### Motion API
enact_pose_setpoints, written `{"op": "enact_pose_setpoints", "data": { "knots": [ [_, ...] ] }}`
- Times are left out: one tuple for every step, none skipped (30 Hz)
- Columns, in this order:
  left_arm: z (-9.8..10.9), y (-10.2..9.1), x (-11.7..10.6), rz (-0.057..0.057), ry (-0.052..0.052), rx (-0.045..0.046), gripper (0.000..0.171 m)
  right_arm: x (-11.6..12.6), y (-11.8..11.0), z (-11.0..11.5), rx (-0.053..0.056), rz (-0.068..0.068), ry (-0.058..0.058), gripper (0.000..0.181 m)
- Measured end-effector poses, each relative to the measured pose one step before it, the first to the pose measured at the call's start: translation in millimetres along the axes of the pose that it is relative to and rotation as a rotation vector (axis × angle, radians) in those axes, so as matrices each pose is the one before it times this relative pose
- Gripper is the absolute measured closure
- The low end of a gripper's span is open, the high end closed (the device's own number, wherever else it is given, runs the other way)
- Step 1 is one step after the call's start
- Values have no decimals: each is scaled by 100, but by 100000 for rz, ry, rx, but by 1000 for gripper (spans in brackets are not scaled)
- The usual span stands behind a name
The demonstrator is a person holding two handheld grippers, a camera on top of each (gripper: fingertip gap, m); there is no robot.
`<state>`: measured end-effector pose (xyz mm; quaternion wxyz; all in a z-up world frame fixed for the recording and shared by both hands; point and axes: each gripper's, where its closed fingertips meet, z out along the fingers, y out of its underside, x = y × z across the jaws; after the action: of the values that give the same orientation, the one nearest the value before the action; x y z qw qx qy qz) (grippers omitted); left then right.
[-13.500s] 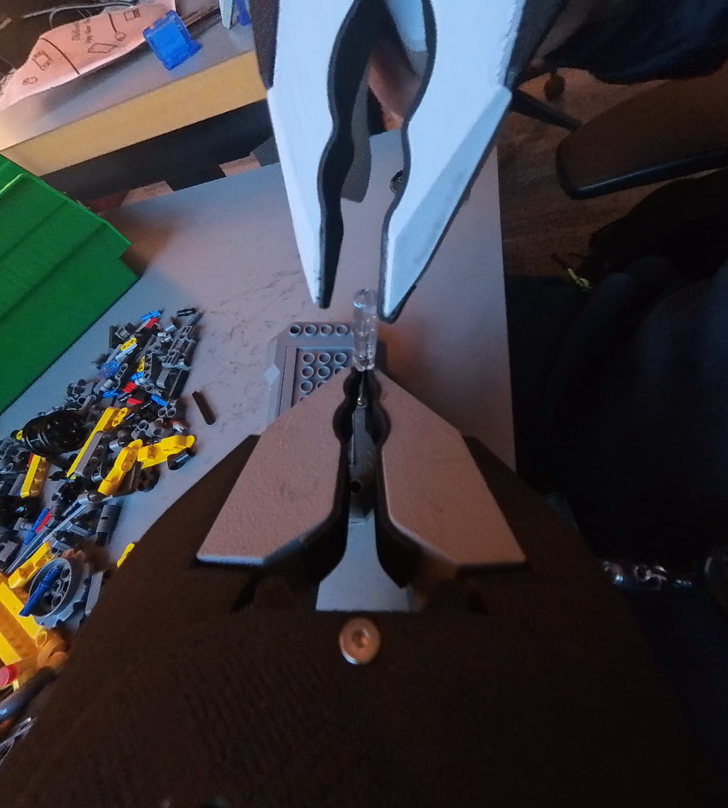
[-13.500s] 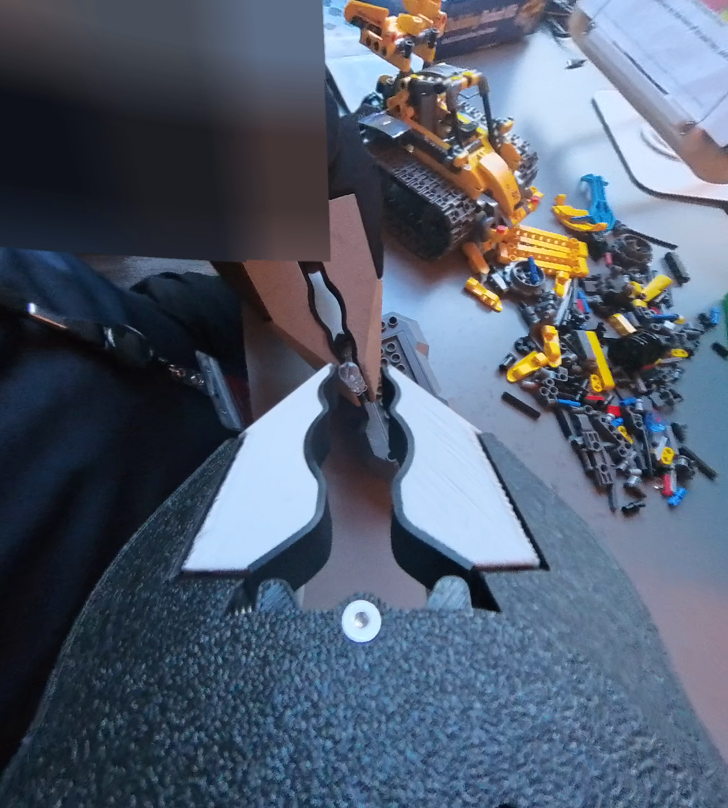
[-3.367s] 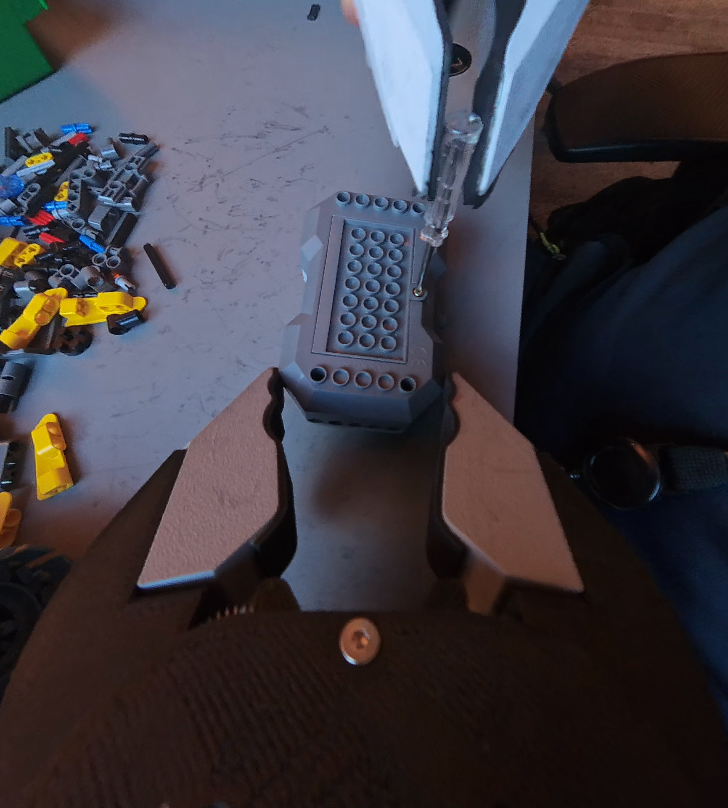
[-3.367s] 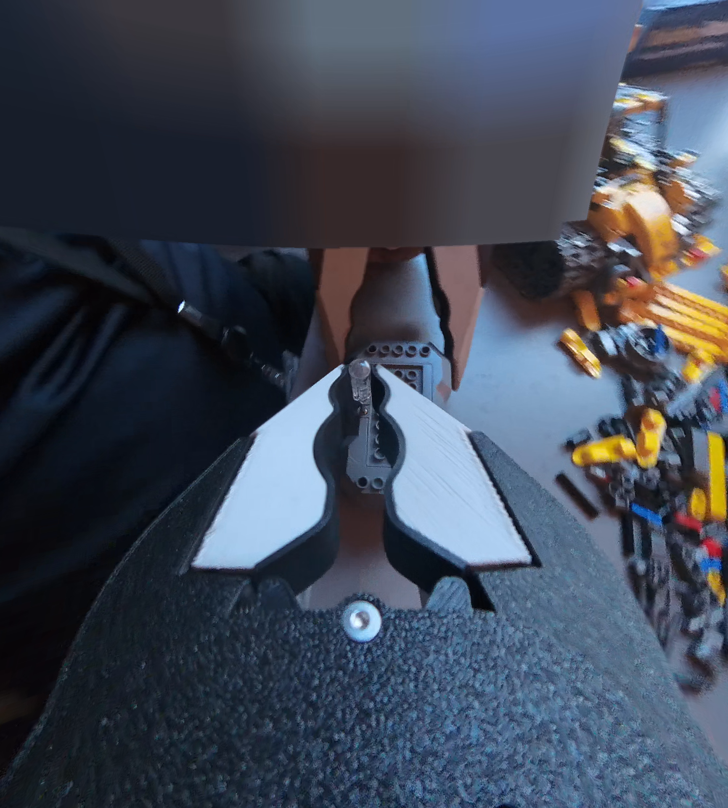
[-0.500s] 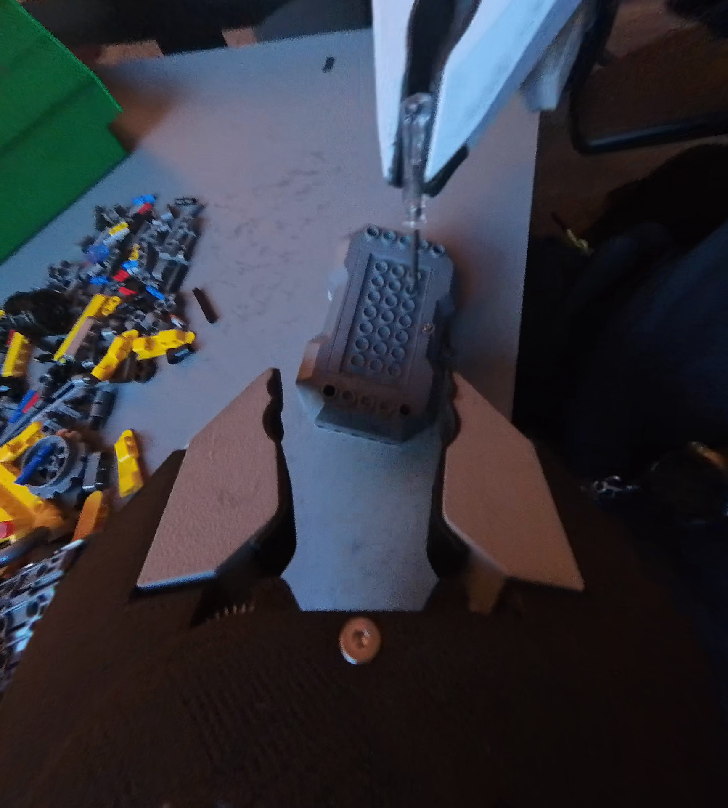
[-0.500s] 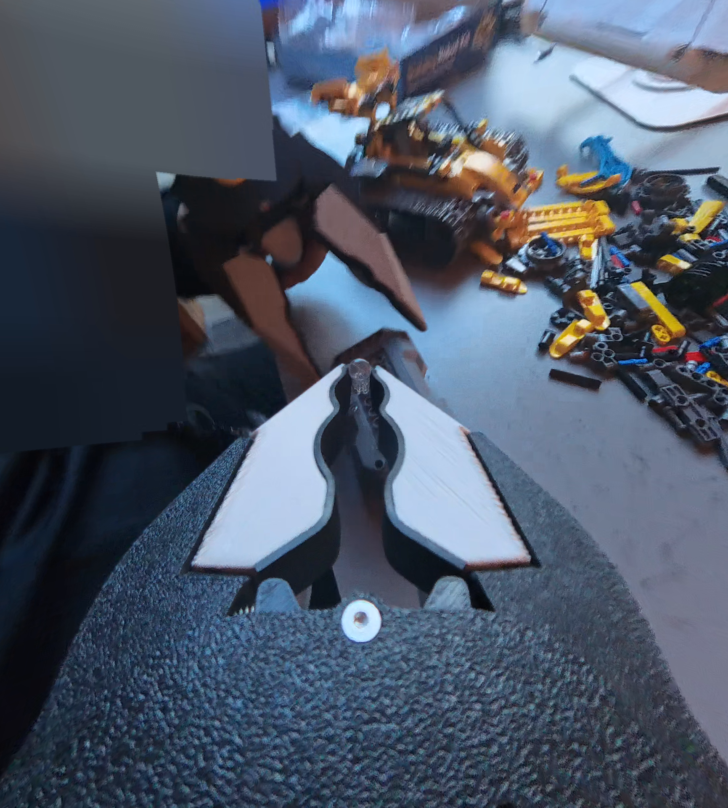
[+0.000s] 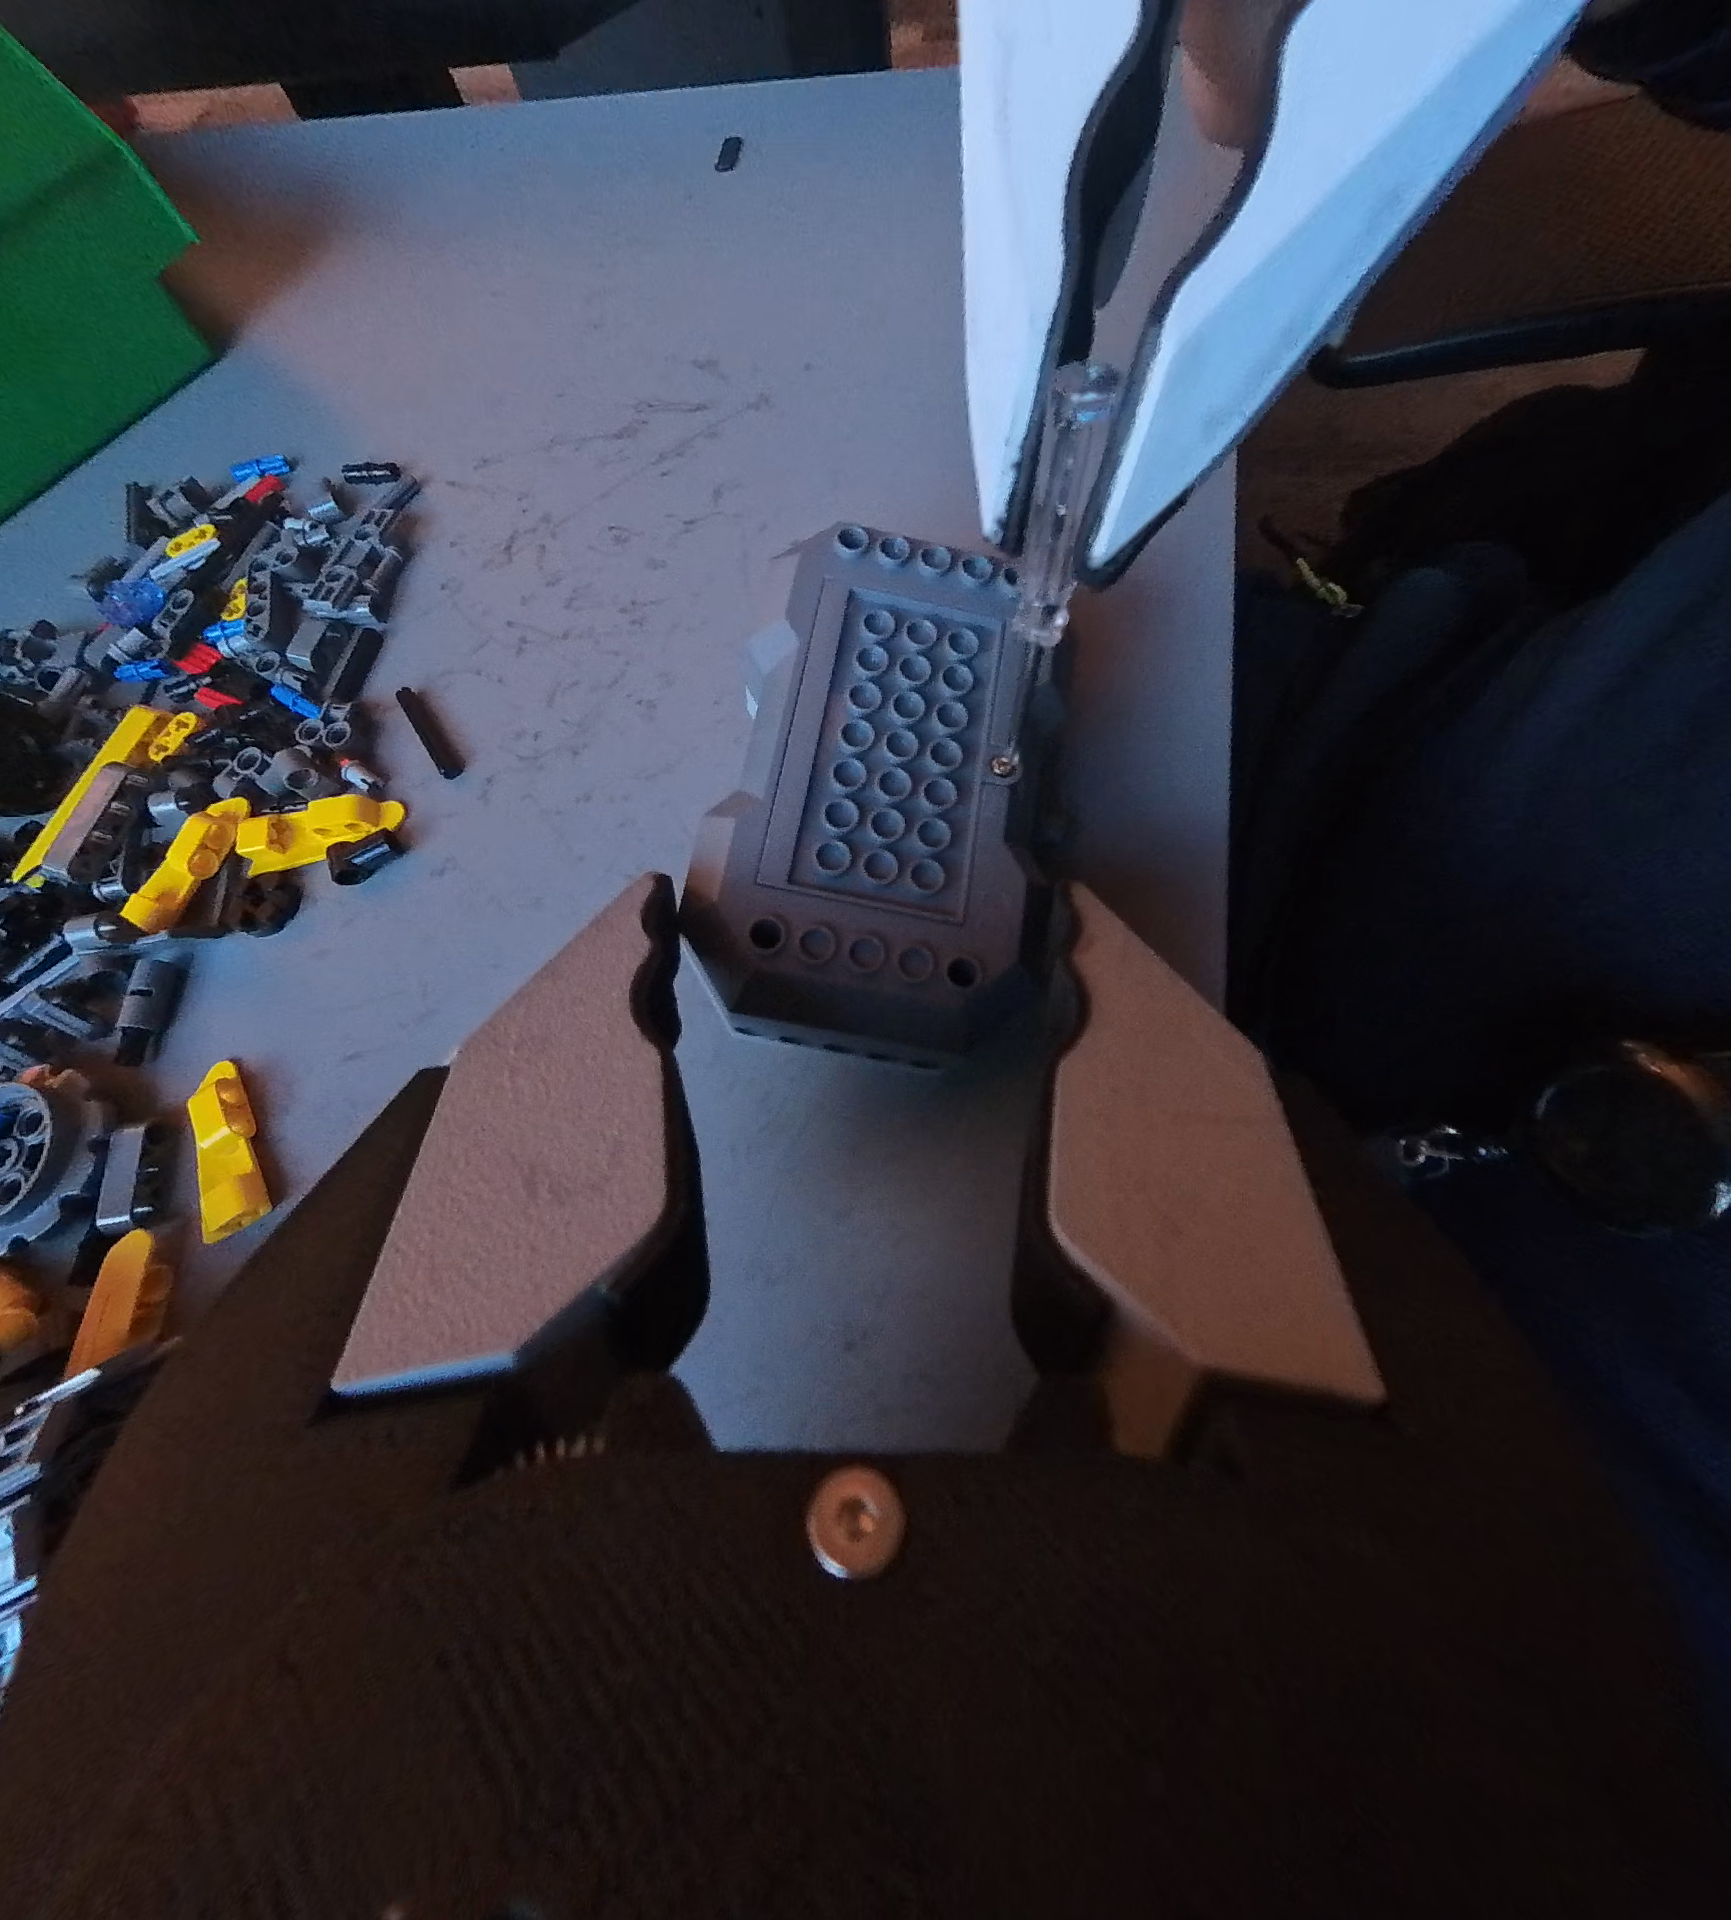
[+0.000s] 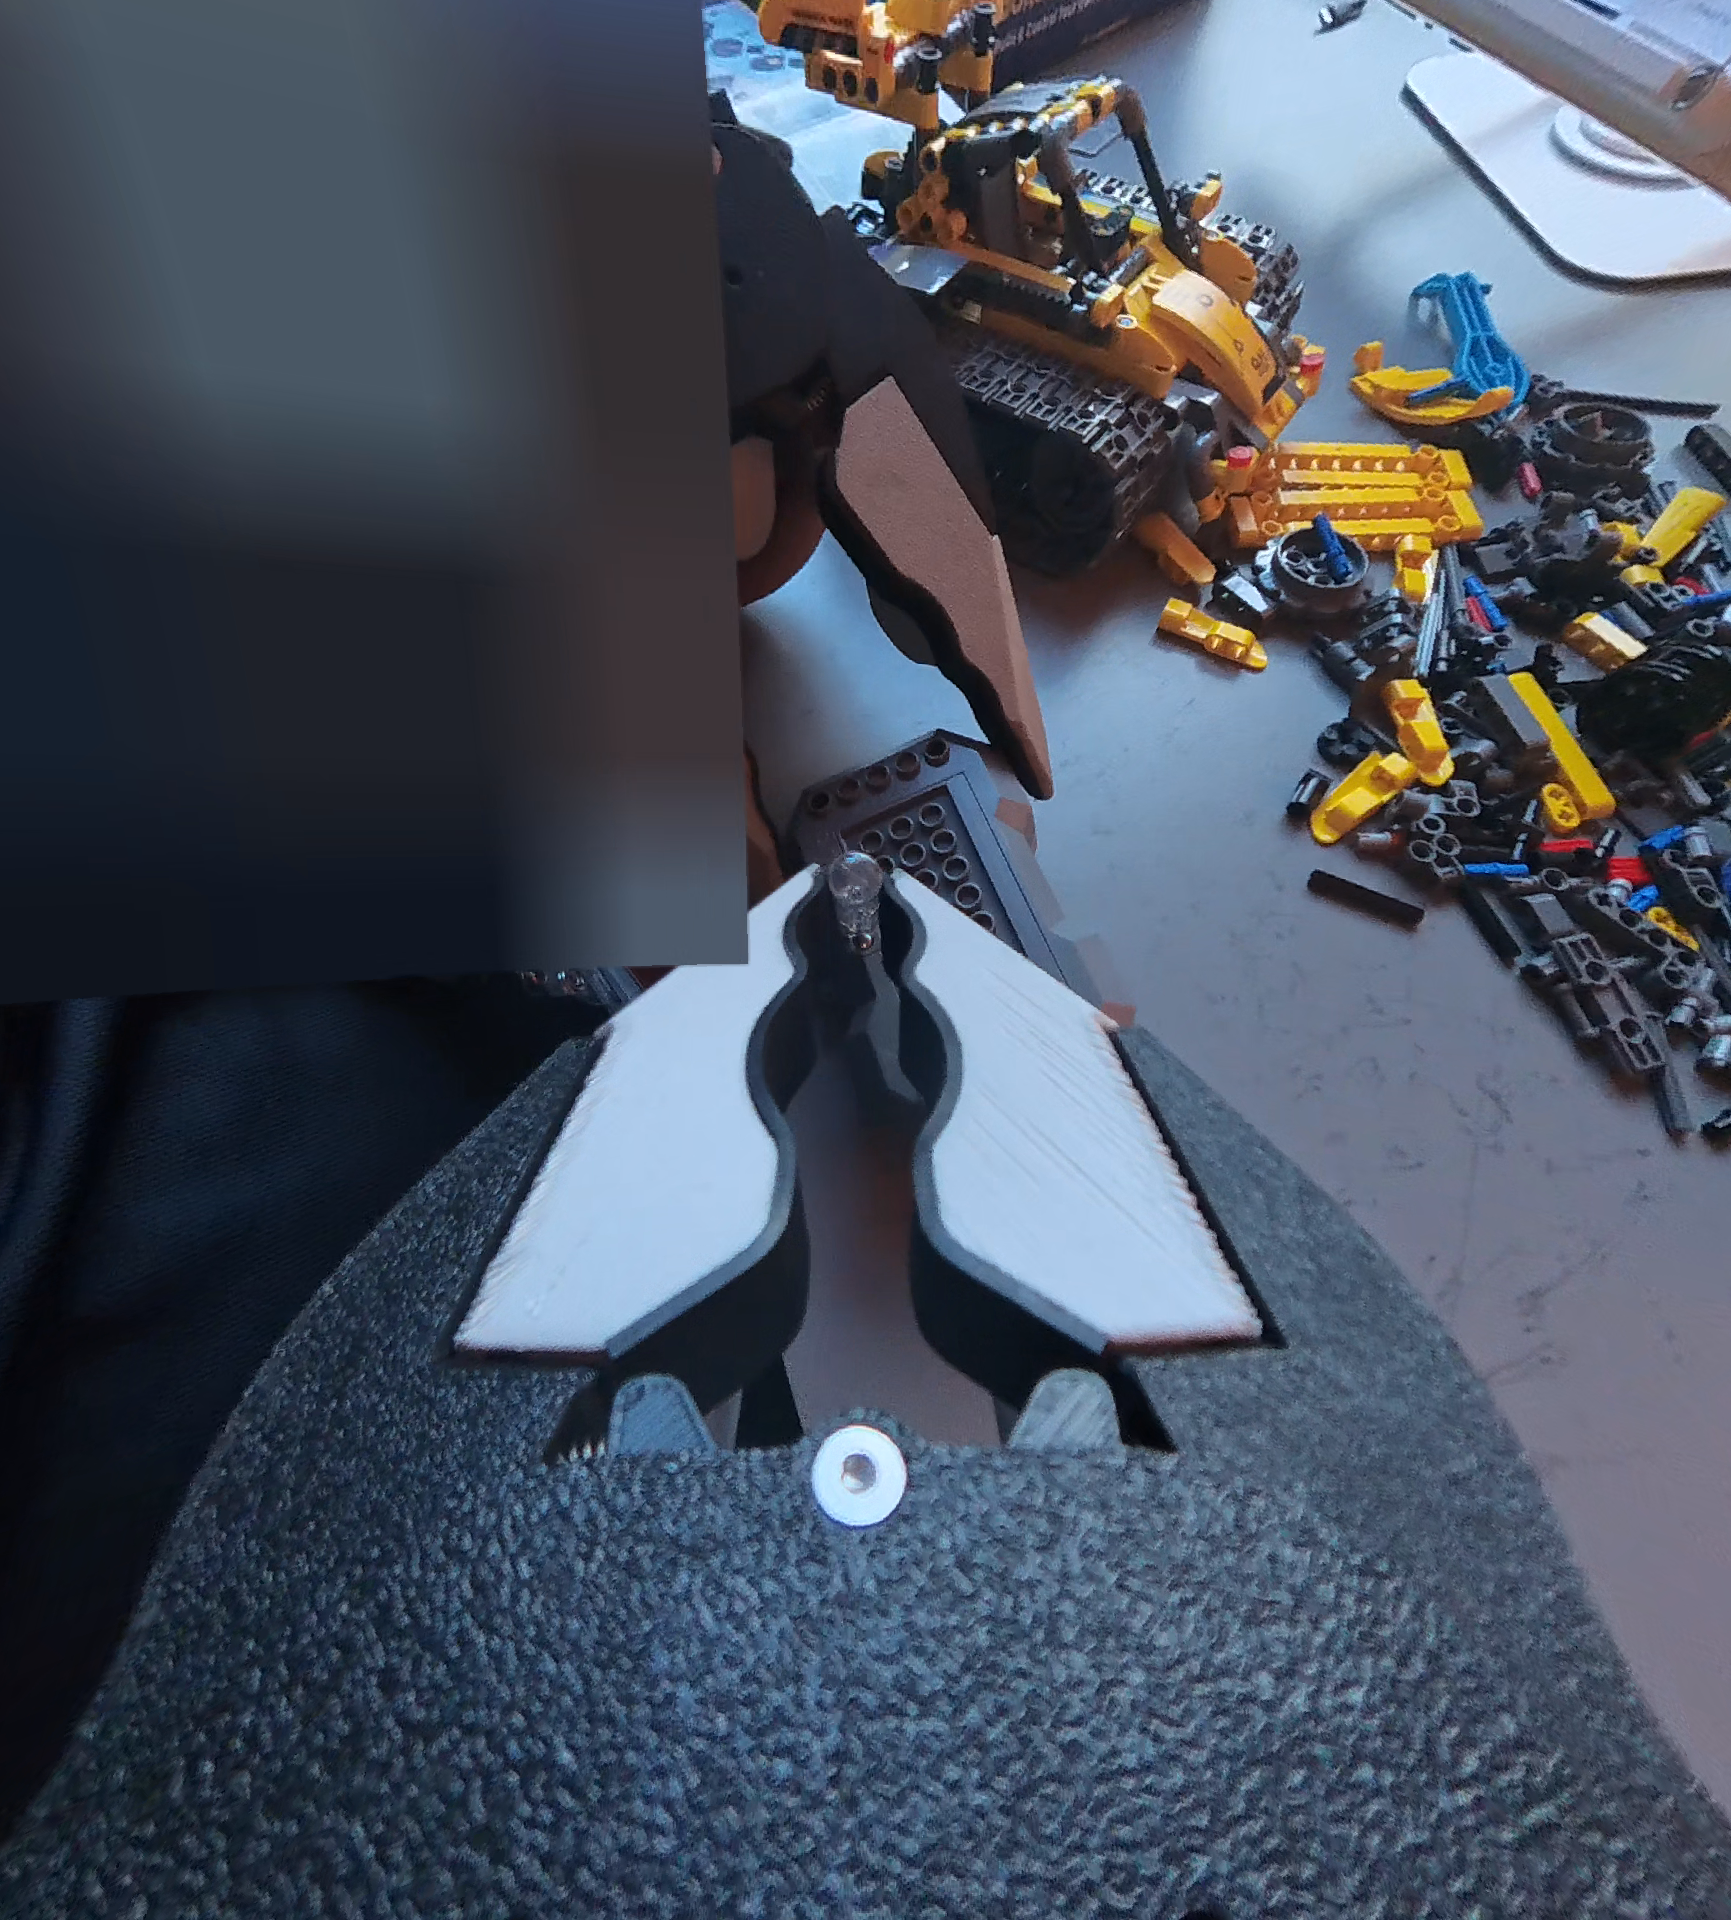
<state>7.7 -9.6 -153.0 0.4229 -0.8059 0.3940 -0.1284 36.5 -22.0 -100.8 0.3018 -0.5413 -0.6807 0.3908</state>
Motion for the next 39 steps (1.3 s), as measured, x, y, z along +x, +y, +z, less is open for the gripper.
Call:
{"op": "enact_pose_setpoints", "data": {
  "knots": [
    [-1,5,7,326,-180,-153,104,11,1,15,-218,-230,265,174],
    [1,6,9,41,-107,-134,104,54,-11,-12,-177,-259,518,174],
    [-4,-5,-2,-117,-12,-46,104,35,-16,-4,-53,-309,445,174],
    [4,-3,-6,-187,64,47,104,-41,2,35,-117,-168,59,174],
    [-3,6,-2,-319,73,20,104,-41,-2,27,-31,-138,181,173],
    [-1,-9,-3,-143,-34,-17,104,-1,-9,1,-39,-406,431,174],
    [9,1,-7,-119,-148,-104,104,-23,15,-5,-262,-398,330,174],
    [1,2,4,-172,-137,-207,104,-22,-4,-9,-284,-413,311,174],
    [5,0,8,-73,-108,-230,104,-37,5,0,-201,-496,254,174],
    [0,3,2,22,-58,-218,104,-19,-2,3,-269,-640,133,174],
    [0,12,-3,-211,92,-237,104,-33,4,-17,-471,-860,125,174],
    [-6,-1,1,-616,285,-250,104,-17,-11,-6,-540,-1209,232,174],
    [11,-5,-19,-624,285,-182,104,-22,-17,12,-660,-1552,401,174],
    [3,1,-21,-594,166,-60,104,-18,-27,13,-898,-1664,579,174],
    [11,-5,-10,-708,92,-94,104,-43,-29,25,-1144,-2030,850,173],
    [-4,2,-17,-627,-11,-209,104,-49,-13,65,-1393,-2605,1303,173],
    [10,4,-11,-551,-137,-255,104,-49,16,89,-1517,-2571,1601,173],
    [6,-1,-48,-427,-529,-359,104,-56,-89,86,-737,-1928,1645,173],
    [2,17,-56,-230,-650,-416,104,-32,-48,86,-614,-1050,1490,173],
    [0,11,-26,-95,-526,-353,104,-45,-20,56,-219,-509,1075,174],
    [-2,13,-11,323,-515,-272,104,-10,13,19,-10,75,585,174],
    [1,12,-6,466,-518,-155,104,-14,23,-10,366,694,-15,174],
    [1,0,-1,668,-281,-3,104,-17,26,0,629,567,-681,174],
    [-9,9,-5,850,-185,152,104,-20,36,-25,487,-306,-1313,174],
    [2,-4,2,602,42,271,104,-39,44,-41,226,-1765,-2164,174],
    [12,-4,-4,239,419,337,104,-41,13,-37,217,-3672,-2982,174],
    [-6,-7,-3,-173,732,372,104,-36,-21,0,560,-4738,-3675,174],
    [4,-9,-8,-390,1045,403,104,-36,-53,22,675,-5075,-4228,174],
    [-7,3,-36,279,914,438,104,-38,-32,47,385,-4993,-4724,174],
    [-17,16,-46,1423,646,348,104,-5,-23,70,94,-4482,-5067,174],
    [-22,29,-112,1663,240,211,104,22,-31,99,-308,-3805,-5339,174],
    [-19,49,-80,1461,594,-136,104,-13,-47,108,-366,-4284,-5697,174],
    [-20,36,-46,1620,849,-287,104,-9,-41,91,-423,-4754,-5787,174],
    [-23,41,-71,1667,697,-320,104,38,-36,103,-626,-4187,-5671,174],
    [-21,52,-89,1392,705,-220,104,22,-63,107,-675,-3460,-5794,174],
    [-27,36,-18,1107,1019,-123,104,9,-68,90,-511,-3965,-5663,174],
    [-34,33,-4,1287,767,-8,104,-21,-74,82,-435,-3998,-5701,174],
    [-34,26,24,1002,915,294,104,-37,-73,74,-394,-4110,-5782,174],
    [-28,0,25,482,970,657,104,-1,-39,46,-444,-4037,-5882,174]
  ]
}}
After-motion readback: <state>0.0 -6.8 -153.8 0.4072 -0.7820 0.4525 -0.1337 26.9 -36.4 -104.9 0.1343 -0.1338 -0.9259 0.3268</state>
